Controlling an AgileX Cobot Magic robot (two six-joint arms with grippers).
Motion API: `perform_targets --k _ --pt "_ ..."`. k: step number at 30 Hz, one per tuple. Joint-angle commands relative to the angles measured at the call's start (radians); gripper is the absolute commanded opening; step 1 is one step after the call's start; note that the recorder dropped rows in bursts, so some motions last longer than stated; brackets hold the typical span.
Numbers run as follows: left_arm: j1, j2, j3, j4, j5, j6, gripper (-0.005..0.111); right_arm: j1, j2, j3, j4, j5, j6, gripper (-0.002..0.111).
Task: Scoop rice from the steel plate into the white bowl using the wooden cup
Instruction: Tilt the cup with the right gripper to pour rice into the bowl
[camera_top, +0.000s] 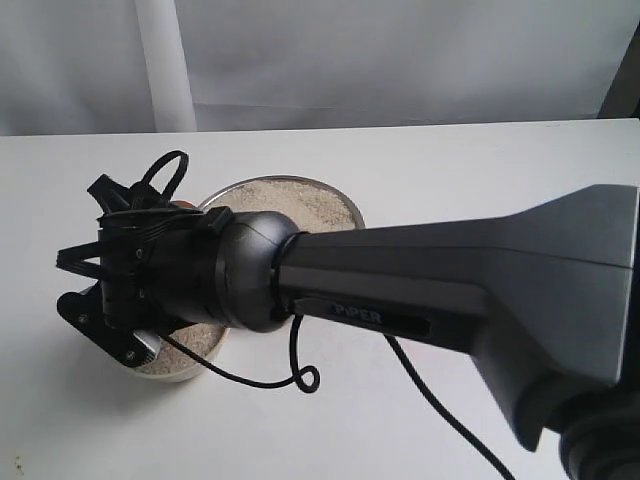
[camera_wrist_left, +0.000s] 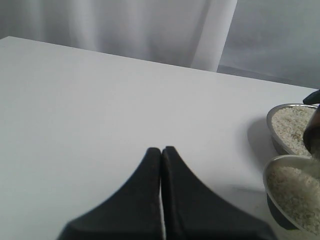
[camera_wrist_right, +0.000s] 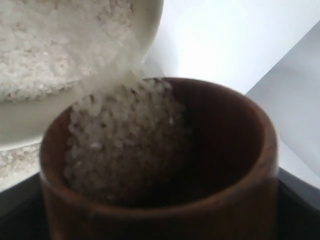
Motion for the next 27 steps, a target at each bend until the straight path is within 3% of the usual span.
perform_targets --k 1,27 --pt "0.0 -0.002 -0.004 0.003 -0.007 -0.001 0.0 0.02 -0.003 -0.006 -0.079 0.029 0.013 0.0" --pt "0.0 -0.002 -0.004 0.003 -0.007 -0.001 0.0 0.043 -0.003 -0.006 -0.227 0.1 0.016 0.0"
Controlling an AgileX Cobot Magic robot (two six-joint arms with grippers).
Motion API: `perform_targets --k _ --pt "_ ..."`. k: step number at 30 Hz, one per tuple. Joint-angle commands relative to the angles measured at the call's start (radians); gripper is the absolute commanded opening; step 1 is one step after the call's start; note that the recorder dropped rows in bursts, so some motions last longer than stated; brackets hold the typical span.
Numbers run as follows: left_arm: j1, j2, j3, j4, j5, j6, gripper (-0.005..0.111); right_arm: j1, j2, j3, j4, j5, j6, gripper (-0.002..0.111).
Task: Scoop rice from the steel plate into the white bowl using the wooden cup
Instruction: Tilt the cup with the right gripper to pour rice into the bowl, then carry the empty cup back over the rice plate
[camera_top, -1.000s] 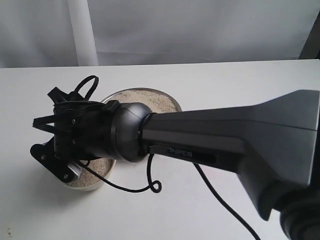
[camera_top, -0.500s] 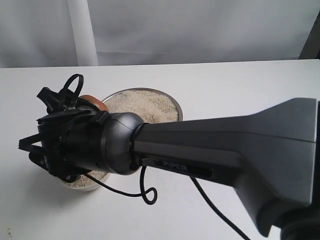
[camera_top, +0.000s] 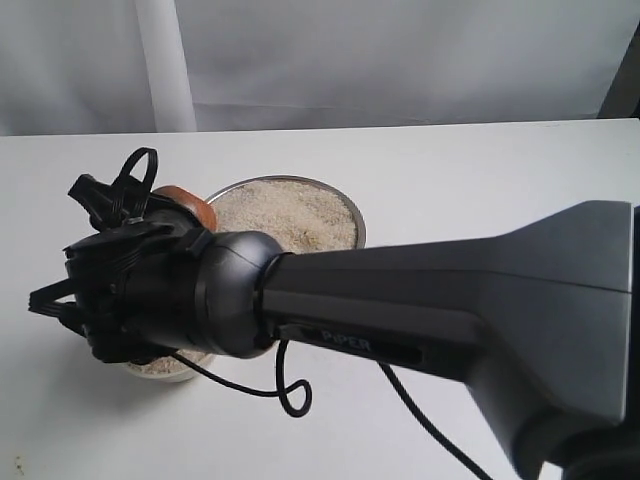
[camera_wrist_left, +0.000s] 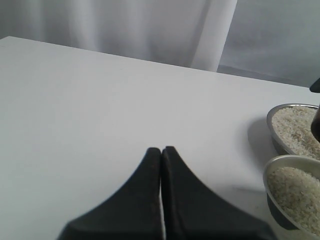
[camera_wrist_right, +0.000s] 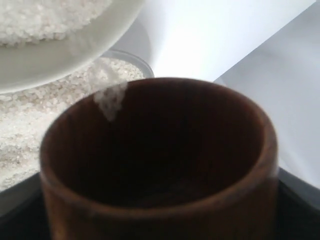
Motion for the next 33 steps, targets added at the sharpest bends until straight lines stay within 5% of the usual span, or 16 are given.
perform_targets --k 1,14,19,27,33 --pt "0.0 -0.002 -0.004 0.003 -0.007 -0.001 0.0 0.012 -0.003 -0.006 -0.076 0.006 0.003 0.0" --pt "0.0 -0.002 -0.004 0.003 -0.007 -0.001 0.0 0.037 -0.003 -0.006 -0.129 0.046 0.028 0.0" --pt "0.0 -0.002 -0.004 0.003 -0.007 -0.001 0.0 0.01 -0.023 -0.006 -0.039 0.057 0.326 0.0" --pt "0.0 -0.002 -0.004 0.003 -0.007 -0.001 0.0 -0.088 -0.125 -0.006 0.038 0.02 1.064 0.0" --pt "0.0 -0.002 -0.004 0.003 -0.007 -0.001 0.0 -0.182 -0.189 -0.006 0.089 0.037 1.113 0.0"
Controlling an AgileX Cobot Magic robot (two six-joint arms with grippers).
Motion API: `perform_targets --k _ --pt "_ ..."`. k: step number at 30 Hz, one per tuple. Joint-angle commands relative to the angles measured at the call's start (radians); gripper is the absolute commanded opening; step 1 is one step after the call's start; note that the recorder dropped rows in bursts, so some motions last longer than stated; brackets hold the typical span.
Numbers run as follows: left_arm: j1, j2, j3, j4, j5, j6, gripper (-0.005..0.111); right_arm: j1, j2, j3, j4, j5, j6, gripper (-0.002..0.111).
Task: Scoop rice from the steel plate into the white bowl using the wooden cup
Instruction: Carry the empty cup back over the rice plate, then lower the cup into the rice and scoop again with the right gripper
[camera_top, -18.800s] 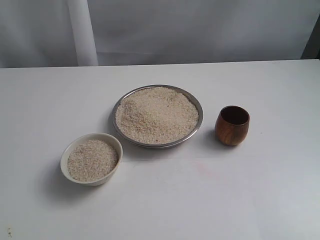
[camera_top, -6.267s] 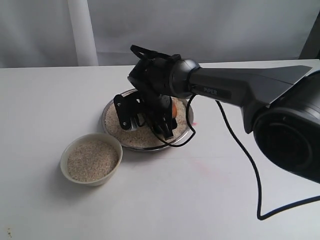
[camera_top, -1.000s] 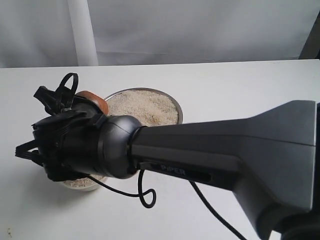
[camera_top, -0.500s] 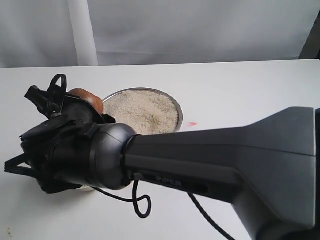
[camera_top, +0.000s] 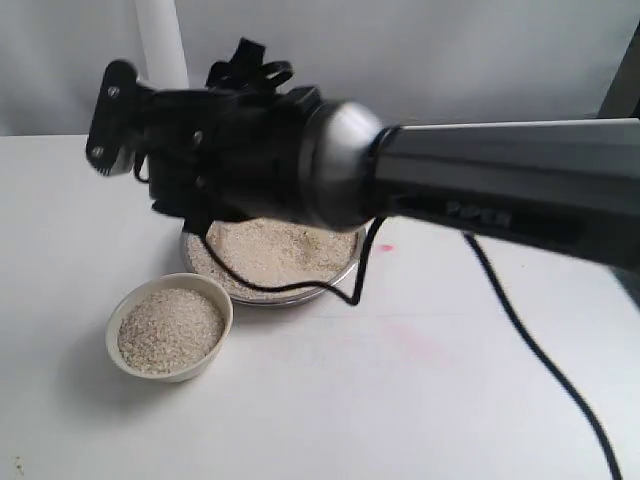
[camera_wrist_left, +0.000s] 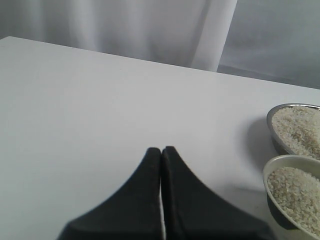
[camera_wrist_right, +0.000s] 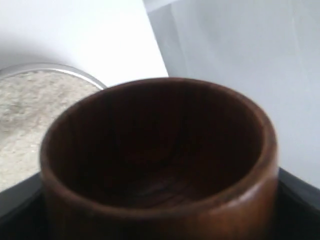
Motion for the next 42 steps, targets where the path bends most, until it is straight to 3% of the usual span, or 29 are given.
perform_targets --k 1,9,18,29,42 --pt "0.0 -0.002 -0.004 0.003 -0.007 -0.001 0.0 -0.071 -0.045 -0.006 0.034 0.01 0.018 0.0" --pt "0.0 -0.002 -0.004 0.003 -0.007 -0.001 0.0 -0.213 -0.043 -0.006 0.226 -0.006 -0.316 0.0" --pt "0.0 -0.002 -0.004 0.003 -0.007 -0.001 0.0 -0.301 0.018 -0.006 0.226 -0.034 -0.632 0.0" --pt "0.0 -0.002 -0.004 0.003 -0.007 -0.001 0.0 -0.301 0.15 -0.006 -0.062 -0.253 -0.648 0.0" --pt "0.0 -0.002 -0.004 0.003 -0.007 -0.001 0.0 -0.301 0.236 -0.008 -0.17 -0.347 -0.648 0.0"
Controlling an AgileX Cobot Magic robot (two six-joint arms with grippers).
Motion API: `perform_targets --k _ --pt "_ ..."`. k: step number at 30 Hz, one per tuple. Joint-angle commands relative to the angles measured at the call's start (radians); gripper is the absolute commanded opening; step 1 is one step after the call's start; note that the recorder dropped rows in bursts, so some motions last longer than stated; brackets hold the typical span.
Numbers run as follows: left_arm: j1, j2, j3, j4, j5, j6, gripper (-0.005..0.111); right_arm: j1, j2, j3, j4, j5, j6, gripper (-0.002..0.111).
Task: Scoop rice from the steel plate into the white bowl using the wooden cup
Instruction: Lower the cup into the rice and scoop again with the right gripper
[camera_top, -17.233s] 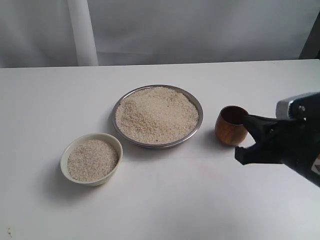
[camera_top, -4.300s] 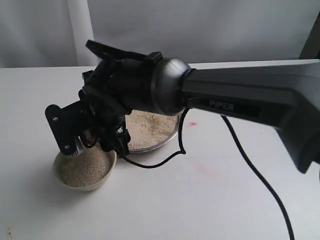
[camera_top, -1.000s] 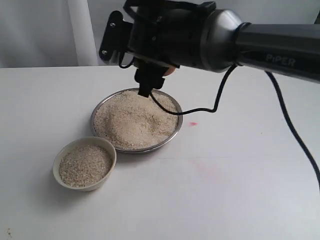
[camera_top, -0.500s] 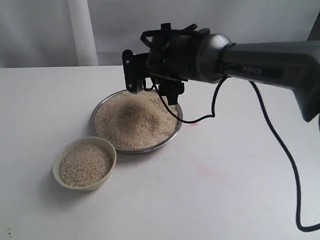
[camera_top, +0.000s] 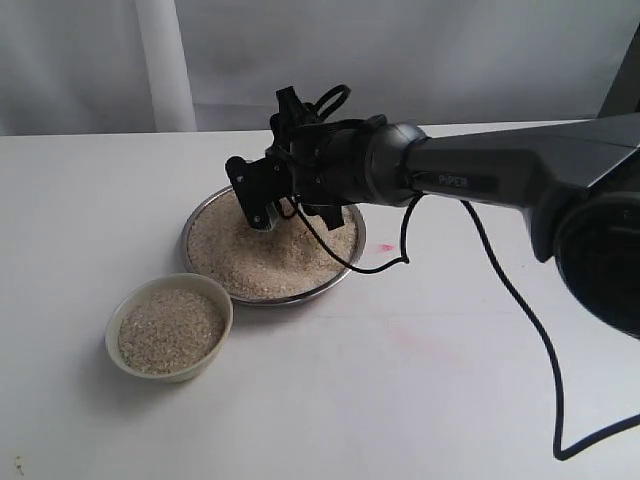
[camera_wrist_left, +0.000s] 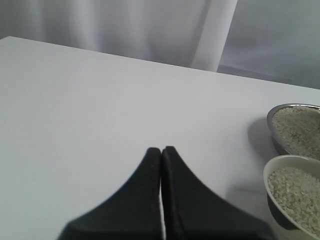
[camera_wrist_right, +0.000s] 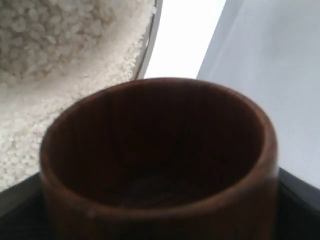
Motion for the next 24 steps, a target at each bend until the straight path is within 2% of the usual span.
perform_targets --k 1,11,24 --pt "0.0 -0.002 -0.004 0.003 -0.007 -0.001 0.0 -0.006 0.018 -0.008 -0.045 -0.019 -0.002 0.0" --pt "0.0 -0.002 -0.004 0.003 -0.007 -0.001 0.0 -0.006 0.049 -0.008 -0.088 -0.049 -0.002 0.0" --pt "0.0 -0.002 -0.004 0.003 -0.007 -0.001 0.0 -0.002 0.058 -0.008 -0.034 -0.115 0.003 0.0"
